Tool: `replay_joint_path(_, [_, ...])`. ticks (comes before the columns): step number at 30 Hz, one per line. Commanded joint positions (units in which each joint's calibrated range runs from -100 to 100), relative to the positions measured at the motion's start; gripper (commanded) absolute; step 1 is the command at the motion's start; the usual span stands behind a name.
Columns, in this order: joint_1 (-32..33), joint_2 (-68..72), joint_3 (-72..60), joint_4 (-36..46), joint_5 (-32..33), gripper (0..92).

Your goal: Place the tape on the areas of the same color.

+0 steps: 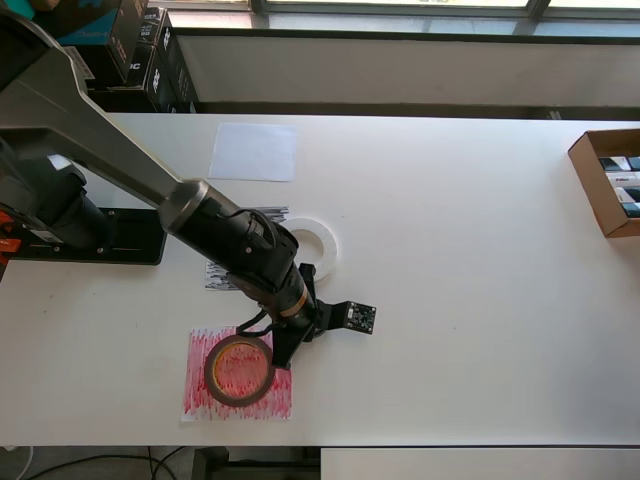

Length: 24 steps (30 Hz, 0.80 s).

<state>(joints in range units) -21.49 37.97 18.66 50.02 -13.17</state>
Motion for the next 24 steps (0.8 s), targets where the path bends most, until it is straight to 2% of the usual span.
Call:
replay_joint_path(1, [0.04,-3.64,-0.17,0.17,-0.25,0.0])
replay_joint_path(7, [3.43,-9.81,1.74,0.17,-1.89,0.0])
replay_joint_path(18, [16.22,-15.14,8.56,0.17,-1.97,0.0])
replay_joint_path(24, [18.74,-15.14,13.01,0.17,-2.38,0.0])
